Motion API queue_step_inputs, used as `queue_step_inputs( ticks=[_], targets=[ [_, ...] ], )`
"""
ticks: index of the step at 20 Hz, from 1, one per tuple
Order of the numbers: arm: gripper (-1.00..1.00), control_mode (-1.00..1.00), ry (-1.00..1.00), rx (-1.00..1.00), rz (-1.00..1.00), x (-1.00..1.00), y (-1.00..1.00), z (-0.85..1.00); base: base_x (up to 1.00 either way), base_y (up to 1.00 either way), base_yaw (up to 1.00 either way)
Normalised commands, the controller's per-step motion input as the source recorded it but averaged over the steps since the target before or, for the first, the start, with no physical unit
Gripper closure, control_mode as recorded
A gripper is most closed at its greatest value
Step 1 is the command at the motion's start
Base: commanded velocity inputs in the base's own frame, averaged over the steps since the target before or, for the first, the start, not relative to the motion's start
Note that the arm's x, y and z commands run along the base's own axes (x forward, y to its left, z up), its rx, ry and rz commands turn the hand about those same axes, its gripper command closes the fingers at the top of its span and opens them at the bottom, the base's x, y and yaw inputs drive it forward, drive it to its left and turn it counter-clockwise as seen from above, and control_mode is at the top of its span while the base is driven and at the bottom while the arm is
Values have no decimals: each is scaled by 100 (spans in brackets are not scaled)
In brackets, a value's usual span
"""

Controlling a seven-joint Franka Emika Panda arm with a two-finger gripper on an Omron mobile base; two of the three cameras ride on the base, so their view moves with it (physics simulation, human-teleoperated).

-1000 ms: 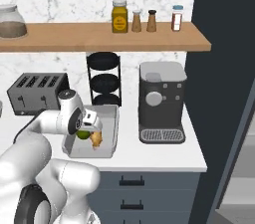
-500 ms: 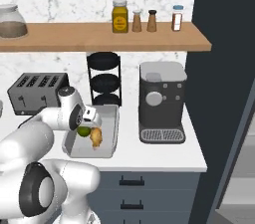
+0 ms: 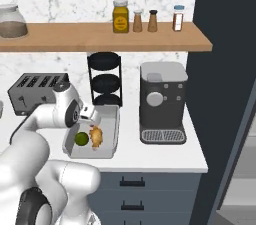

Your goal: Place one lime and one chicken drumstick in each tupperware on the nearby counter, to pack two identical lunches.

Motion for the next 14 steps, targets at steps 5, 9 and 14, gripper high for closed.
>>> queue_step_inputs(
  ticks=[5, 9, 14],
  targets=[
    [-100, -100, -24, 4, -6, -99, -42, 74, 0, 0, 0],
    [-100, -100, -29, 0, 0, -60, -1, 34, 0, 0, 0],
    [-100, -100, -4, 0, 0, -7, 0, 0, 0, 0, 0]
  ],
)
